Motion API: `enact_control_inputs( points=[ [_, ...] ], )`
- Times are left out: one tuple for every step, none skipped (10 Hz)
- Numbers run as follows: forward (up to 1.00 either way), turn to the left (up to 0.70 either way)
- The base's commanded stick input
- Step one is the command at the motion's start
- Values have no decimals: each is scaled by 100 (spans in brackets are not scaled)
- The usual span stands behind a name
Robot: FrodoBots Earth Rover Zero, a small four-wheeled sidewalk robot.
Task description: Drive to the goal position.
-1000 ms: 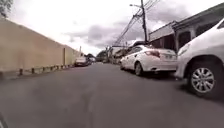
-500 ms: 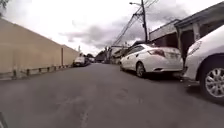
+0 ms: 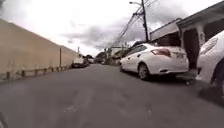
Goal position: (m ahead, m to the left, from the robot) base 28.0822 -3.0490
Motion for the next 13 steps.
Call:
enact_control_inputs(
  points=[
    [70,0],
    [70,0],
    [70,0],
    [70,0],
    [70,0],
    [70,0],
    [70,0],
    [70,0],
    [70,0],
    [70,0],
    [70,0],
    [70,0],
    [70,0]
  ],
)
